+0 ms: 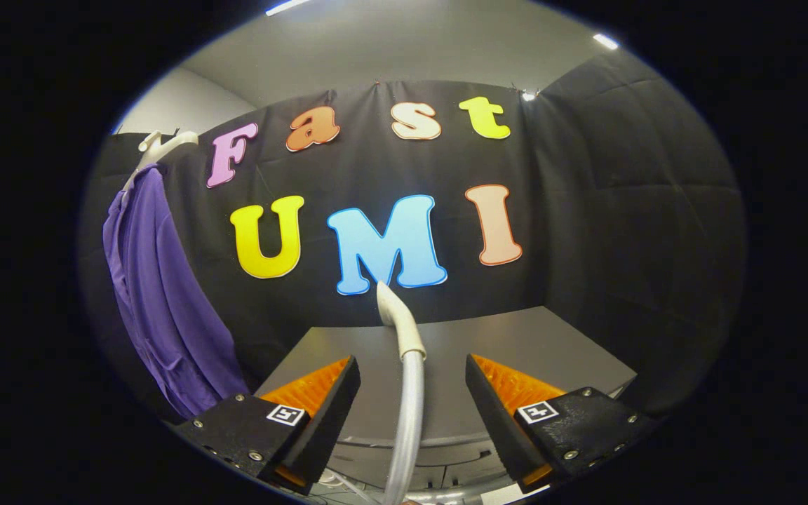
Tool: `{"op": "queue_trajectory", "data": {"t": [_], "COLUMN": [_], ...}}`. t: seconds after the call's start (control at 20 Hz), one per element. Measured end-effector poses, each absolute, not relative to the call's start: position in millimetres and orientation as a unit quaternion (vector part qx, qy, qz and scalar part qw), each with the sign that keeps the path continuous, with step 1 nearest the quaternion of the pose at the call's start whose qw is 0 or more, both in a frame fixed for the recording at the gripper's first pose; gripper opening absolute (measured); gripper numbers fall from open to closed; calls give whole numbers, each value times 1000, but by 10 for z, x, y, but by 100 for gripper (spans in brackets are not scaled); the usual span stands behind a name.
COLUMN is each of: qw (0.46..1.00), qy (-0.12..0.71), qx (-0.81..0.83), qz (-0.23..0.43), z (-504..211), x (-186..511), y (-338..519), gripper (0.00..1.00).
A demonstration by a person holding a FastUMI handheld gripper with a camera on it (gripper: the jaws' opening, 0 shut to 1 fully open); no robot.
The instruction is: Iron the clothes twice with a garment steamer, once on the left side and once on the right side.
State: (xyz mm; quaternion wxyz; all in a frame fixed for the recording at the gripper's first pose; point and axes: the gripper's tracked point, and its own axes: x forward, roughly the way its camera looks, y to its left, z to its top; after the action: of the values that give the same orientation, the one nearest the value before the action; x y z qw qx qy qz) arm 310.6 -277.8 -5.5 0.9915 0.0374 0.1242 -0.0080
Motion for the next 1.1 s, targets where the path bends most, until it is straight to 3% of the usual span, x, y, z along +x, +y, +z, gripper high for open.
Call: {"op": "queue_trajectory", "data": {"t": [0.3, 0.7, 1.1], "qw": [974, 900, 848], "qy": [169, 259, 317], "qx": [153, 342, 413], "qz": [14, 76, 105], "z": [-288, -596, -816], "x": [3890, 4627, 4969], "y": [-3087, -2748, -2552], "gripper": [95, 94, 93]}}
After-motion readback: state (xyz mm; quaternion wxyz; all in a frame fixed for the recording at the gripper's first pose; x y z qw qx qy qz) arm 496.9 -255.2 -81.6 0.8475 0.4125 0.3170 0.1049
